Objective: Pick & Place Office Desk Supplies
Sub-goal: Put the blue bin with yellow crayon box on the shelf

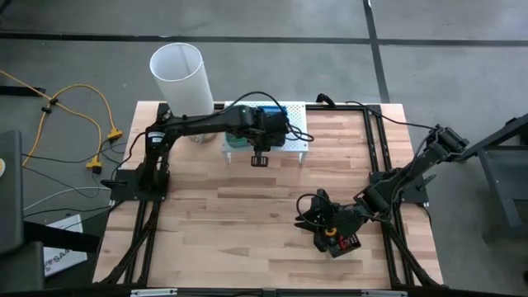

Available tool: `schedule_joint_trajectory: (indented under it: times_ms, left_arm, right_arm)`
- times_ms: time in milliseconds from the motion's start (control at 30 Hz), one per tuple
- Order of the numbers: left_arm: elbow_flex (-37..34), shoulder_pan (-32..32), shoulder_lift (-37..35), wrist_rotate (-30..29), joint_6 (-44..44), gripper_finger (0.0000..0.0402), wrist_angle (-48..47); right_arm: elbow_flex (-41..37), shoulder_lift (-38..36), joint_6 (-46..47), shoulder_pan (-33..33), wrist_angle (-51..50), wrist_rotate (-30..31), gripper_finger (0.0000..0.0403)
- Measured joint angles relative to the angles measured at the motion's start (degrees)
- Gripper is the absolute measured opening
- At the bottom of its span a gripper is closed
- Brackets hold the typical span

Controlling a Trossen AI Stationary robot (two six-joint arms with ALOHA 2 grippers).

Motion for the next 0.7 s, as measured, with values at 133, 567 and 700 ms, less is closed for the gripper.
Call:
schedule_joint_trajectory:
  times_ms: [133, 567, 700]
  left_arm:
    - [0.0, 0.05, -0.02, -1.17, -0.88, 0.0, -0.15]
    - [0.0, 0.03, -0.02, -1.88, -3.61, 0.0, -0.96]
    - [0.0, 0.03, -0.02, -1.94, -4.22, 0.0, -1.7]
  right_arm:
    - [0.0, 0.0, 0.0, 0.0, 0.1, -0.01, 0.0073]
    - [0.0, 0.0, -0.01, -0.01, 0.08, 0.0, 0.0073]
    - [0.0, 0.0, 0.0, -0.01, 0.08, 0.0, 0.0073]
